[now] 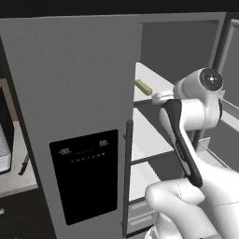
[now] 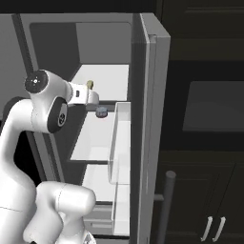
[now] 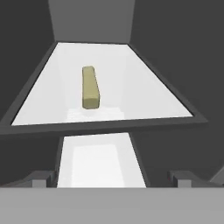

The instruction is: Retrieve the butter from the fridge and place it on a plate on the dining table. Then retrieve the butter knife by the fridge and place it near the plate.

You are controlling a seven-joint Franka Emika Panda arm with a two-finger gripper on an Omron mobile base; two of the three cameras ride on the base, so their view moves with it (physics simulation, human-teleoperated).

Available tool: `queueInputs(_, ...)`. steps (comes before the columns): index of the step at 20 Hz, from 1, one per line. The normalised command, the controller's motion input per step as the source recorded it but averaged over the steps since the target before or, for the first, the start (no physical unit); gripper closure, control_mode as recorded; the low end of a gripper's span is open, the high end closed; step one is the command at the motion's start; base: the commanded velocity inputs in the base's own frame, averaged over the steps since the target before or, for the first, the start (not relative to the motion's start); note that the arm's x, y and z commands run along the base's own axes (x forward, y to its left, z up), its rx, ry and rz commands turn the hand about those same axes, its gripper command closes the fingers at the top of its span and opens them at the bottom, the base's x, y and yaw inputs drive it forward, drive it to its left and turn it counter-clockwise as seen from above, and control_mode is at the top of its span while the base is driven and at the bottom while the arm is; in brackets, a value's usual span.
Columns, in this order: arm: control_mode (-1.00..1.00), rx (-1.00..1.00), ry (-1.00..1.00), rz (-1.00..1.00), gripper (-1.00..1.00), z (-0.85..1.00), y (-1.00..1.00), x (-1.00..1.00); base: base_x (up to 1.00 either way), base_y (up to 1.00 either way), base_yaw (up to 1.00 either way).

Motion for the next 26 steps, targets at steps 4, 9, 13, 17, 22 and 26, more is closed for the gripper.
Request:
queueInputs(4, -1.0, 0.0, 0.0, 0.0, -1.0, 0.21, 0.0, 0.08, 0.0, 0.0, 0.0)
queueInputs(9, -1.0, 0.02, 0.0, 0.08, -1.0, 0.0, 0.09, 0.4, 0.0, 0.0, 0.0)
queueInputs(13, -1.0, 0.0, 0.0, 0.09, -1.0, 0.0, 0.13, 0.48, 0.0, 0.0, 0.0)
queueInputs(17, -1.0, 0.0, 0.0, 0.02, -1.0, 0.0, 0.06, 0.51, 0.0, 0.0, 0.0)
queueInputs(22, -1.0, 0.0, 0.01, 0.0, -1.0, -0.11, 0.12, 0.65, 0.0, 0.0, 0.0)
queueInputs(26, -1.0, 0.0, 0.02, 0.01, -1.0, -0.09, 0.2, 0.78, 0.0, 0.0, 0.0)
